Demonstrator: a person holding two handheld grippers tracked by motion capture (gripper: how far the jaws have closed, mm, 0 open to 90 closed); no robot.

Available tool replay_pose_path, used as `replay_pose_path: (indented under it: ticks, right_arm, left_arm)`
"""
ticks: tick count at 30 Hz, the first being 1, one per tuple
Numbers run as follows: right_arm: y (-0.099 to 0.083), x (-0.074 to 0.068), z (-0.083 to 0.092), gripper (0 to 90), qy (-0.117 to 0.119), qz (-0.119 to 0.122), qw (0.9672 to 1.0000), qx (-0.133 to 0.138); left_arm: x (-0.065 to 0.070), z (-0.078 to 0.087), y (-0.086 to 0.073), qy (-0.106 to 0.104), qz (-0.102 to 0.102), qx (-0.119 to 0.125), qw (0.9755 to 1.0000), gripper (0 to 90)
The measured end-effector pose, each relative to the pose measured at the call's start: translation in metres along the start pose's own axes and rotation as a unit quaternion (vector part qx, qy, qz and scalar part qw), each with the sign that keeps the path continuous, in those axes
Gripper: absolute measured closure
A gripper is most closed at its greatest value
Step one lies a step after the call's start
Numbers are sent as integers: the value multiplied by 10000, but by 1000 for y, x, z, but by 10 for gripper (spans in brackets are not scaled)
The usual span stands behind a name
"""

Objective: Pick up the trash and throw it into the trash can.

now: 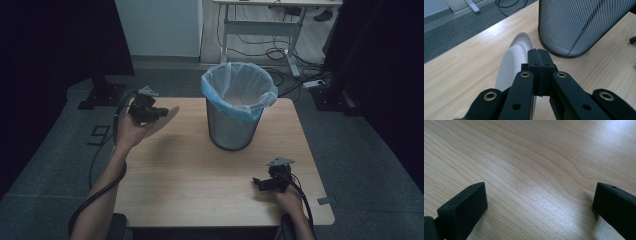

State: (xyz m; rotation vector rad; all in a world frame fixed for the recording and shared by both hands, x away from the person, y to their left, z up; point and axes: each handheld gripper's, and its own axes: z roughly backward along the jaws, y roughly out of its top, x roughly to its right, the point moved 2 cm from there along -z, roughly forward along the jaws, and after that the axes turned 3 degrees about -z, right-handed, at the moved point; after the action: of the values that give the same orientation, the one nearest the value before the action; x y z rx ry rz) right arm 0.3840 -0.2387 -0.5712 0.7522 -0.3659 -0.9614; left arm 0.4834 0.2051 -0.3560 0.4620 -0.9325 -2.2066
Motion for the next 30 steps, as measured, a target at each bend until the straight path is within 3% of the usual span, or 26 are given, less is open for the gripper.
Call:
replay_pose_path:
  ticks: [15, 30]
  right_arm:
    - [0, 0, 0, 0, 10, 4, 10000, 7]
    - [0, -1, 0, 0, 31, 18, 10000, -3]
  left_arm:
    - [3, 10, 55, 55, -116, -37, 9999, 900]
    - [10, 21, 123, 210, -320, 50, 9993, 900]
